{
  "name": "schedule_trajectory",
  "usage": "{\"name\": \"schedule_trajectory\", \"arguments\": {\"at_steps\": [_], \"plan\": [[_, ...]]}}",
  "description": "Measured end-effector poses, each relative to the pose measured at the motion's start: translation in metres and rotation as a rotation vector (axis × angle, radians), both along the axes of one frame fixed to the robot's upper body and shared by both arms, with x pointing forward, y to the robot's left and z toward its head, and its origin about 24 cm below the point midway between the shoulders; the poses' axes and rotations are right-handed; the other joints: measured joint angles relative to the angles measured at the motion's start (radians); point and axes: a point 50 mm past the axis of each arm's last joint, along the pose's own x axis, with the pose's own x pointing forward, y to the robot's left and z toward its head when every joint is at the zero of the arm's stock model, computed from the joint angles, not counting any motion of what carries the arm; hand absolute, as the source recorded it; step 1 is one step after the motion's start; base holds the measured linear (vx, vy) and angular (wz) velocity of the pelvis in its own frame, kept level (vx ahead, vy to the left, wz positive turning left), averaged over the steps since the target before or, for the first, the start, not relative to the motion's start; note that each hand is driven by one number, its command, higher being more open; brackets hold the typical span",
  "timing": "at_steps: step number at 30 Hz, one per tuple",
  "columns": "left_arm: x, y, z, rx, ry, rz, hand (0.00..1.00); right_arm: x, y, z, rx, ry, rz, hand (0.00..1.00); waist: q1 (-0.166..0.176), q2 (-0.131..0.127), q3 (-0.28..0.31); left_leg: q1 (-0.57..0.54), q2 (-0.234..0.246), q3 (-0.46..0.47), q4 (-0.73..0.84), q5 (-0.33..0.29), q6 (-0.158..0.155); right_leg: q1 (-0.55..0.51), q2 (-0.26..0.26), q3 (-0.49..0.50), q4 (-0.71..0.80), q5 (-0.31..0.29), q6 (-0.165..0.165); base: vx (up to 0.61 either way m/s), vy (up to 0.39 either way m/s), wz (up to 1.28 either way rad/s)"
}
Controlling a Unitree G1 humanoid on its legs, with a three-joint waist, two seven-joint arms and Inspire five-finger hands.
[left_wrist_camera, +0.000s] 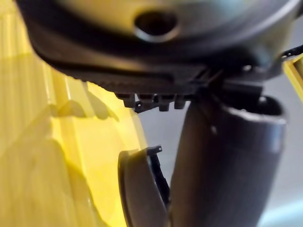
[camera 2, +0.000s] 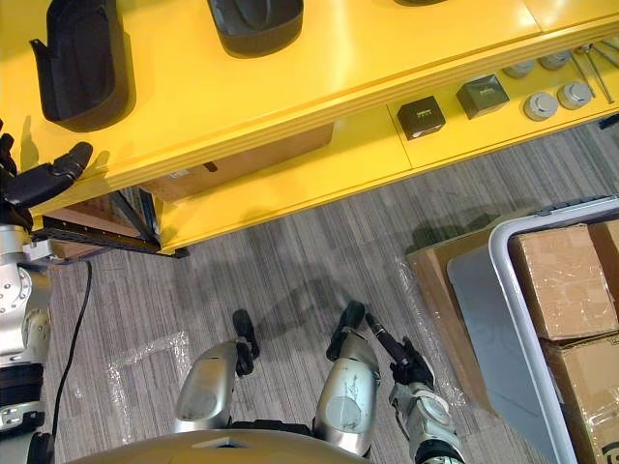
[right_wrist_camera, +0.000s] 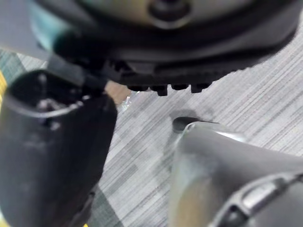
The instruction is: Walk over and take three plastic housings, then place them on the shelf
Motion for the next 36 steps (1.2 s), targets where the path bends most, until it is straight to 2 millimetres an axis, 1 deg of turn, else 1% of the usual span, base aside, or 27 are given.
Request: {"name": "schedule_trajectory", "arguments": {"at_steps": [4,6,9,11,16,18,22,25,29,36], "plan": [[0.009,0.005,0.001,-0.037,-0.006,0.020,1.00,0.004,0.000,0.002,-0.002,-0.017,0.007,1.00,-0.001,-0.013,0.009,0.002,0.016,0.008,0.037,-0.023,-0.006,-0.003,0.004,0.018,0.025,-0.016,-0.002,-0.02,-0.009,-0.11],[0.013,0.010,0.000,-0.072,0.000,0.030,1.00,0.006,0.001,0.003,-0.001,-0.023,0.010,1.00,-0.011,-0.025,0.017,0.002,0.022,0.011,0.048,-0.033,-0.009,-0.003,0.009,0.023,0.026,-0.017,-0.003,-0.03,0.003,-0.08],[0.015,0.014,0.000,-0.093,-0.004,0.039,1.00,0.005,0.003,0.002,0.006,-0.018,0.011,1.00,-0.019,-0.034,0.022,0.000,0.028,0.016,0.059,-0.042,-0.009,-0.003,0.014,0.025,0.025,-0.017,-0.003,-0.01,0.006,-0.06],[0.015,0.020,0.003,-0.086,-0.004,0.052,1.00,0.005,0.004,0.002,0.007,-0.013,0.020,1.00,-0.018,-0.036,0.023,0.001,0.041,0.027,0.081,-0.059,-0.013,-0.004,0.023,0.039,0.025,-0.017,-0.003,0.00,0.015,-0.18],[0.021,0.022,0.008,-0.098,-0.018,0.066,1.00,0.006,0.006,0.002,0.008,-0.017,0.029,1.00,-0.019,-0.037,0.023,-0.005,0.049,0.036,0.097,-0.067,-0.015,-0.013,0.028,0.048,0.026,-0.017,-0.003,0.00,0.013,-0.07],[0.021,0.024,0.012,-0.088,-0.021,0.072,1.00,0.008,0.007,0.003,0.011,-0.028,0.032,1.00,-0.019,-0.043,0.027,-0.005,0.054,0.037,0.100,-0.068,-0.016,-0.014,0.032,0.048,0.028,-0.019,-0.004,0.00,-0.007,-0.04],[0.025,0.024,0.017,-0.090,-0.034,0.071,1.00,0.009,0.008,0.003,0.011,-0.029,0.035,1.00,-0.016,-0.048,0.033,-0.005,0.057,0.039,0.103,-0.070,-0.018,-0.020,0.033,0.049,0.041,-0.026,-0.008,0.00,0.000,0.00],[0.026,0.025,0.020,-0.091,-0.043,0.075,1.00,0.011,0.010,0.004,0.009,-0.032,0.052,1.00,-0.017,-0.047,0.048,-0.006,0.064,0.039,0.116,-0.080,-0.021,-0.021,0.033,0.050,0.055,-0.034,-0.011,-0.02,-0.004,-0.02],[0.030,0.025,0.026,-0.099,-0.065,0.078,1.00,0.012,0.013,0.003,0.011,-0.029,0.072,1.00,-0.015,-0.048,0.050,-0.024,0.072,0.039,0.133,-0.084,-0.020,-0.035,0.033,0.052,0.065,-0.037,-0.012,-0.01,-0.002,0.00],[0.031,0.026,0.027,-0.103,-0.068,0.088,1.00,0.015,0.013,0.006,0.006,-0.049,0.076,1.00,-0.018,-0.049,0.050,-0.024,0.076,0.042,0.134,-0.084,-0.021,-0.036,0.036,0.054,0.066,-0.037,-0.012,0.00,0.000,0.00]]}}
